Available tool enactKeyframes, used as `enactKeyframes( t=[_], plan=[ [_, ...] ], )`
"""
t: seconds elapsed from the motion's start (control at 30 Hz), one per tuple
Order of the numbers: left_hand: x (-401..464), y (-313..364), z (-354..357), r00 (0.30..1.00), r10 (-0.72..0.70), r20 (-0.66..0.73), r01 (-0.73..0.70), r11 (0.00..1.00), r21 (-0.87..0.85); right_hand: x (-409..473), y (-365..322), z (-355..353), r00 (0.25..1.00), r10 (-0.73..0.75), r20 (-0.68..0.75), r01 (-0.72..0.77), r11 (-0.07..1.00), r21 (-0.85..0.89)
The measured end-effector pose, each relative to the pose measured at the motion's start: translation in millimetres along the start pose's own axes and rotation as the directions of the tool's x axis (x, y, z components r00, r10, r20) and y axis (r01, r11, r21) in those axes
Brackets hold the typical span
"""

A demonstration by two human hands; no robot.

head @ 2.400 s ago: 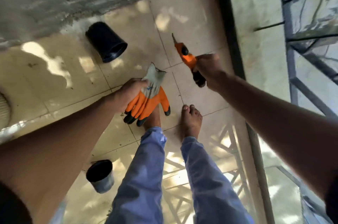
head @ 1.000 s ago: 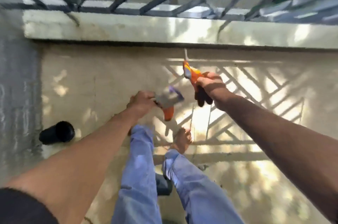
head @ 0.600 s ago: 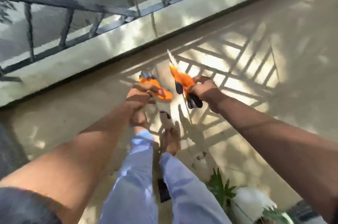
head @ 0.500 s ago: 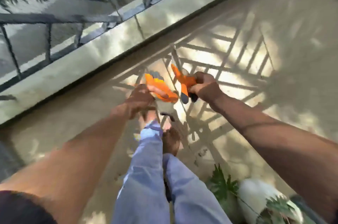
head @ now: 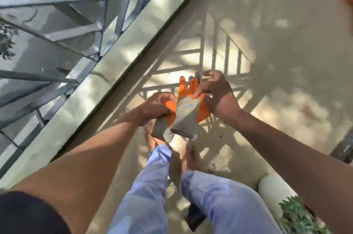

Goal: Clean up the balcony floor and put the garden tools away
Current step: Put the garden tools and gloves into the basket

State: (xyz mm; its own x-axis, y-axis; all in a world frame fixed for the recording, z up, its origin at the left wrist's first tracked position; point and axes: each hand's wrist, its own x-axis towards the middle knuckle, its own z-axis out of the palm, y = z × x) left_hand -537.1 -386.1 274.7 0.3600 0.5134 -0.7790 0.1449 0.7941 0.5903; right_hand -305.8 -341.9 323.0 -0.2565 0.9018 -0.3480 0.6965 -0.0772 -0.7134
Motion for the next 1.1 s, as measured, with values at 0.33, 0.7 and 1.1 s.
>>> enactKeyframes(
  t=[0.33, 0.7, 1.1],
  plan=[
    [91, 65, 52, 0.992, -0.104, -0.076, 0.110, 0.991, 0.079, 44, 63, -56, 0.957, 0.291, -0.006, -0.284, 0.938, 0.201],
    [161, 170, 173, 0.963, -0.228, 0.140, 0.266, 0.764, -0.587, 54, 134, -165, 0.973, 0.226, -0.048, -0.229, 0.972, -0.056],
    [280, 278, 250, 0.999, -0.034, 0.028, 0.044, 0.821, -0.569, 118, 208, -273, 0.682, 0.730, 0.038, -0.614, 0.543, 0.572]
  ],
)
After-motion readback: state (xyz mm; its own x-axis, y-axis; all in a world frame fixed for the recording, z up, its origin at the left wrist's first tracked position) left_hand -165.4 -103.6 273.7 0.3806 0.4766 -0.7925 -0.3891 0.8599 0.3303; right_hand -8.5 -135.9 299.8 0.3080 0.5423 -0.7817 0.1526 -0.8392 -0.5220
